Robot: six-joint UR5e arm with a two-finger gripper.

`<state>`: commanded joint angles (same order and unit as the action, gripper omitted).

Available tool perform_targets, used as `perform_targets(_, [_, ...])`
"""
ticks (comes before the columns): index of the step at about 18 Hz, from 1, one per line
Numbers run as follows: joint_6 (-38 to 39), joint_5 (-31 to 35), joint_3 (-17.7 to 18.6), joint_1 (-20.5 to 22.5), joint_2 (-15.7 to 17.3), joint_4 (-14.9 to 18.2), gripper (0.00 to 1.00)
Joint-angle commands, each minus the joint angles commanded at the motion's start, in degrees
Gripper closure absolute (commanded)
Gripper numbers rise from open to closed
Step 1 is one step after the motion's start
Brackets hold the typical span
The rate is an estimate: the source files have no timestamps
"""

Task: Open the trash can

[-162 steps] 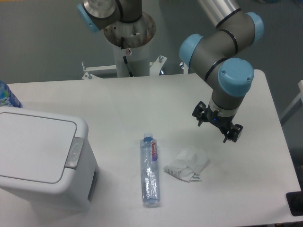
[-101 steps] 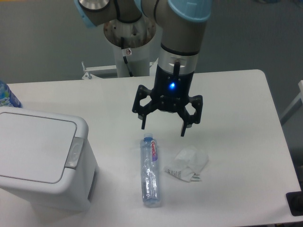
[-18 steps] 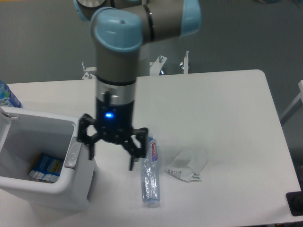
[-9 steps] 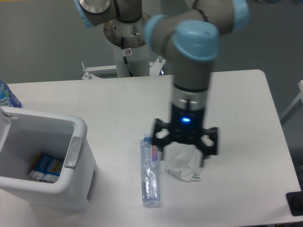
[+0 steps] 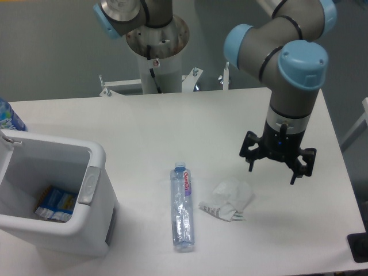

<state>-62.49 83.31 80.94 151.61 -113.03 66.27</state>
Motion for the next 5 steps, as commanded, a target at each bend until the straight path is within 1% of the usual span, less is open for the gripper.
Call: perform_targets(5, [-1.1,2.6,0.7,-0.1,-0.1,0.0,0.0])
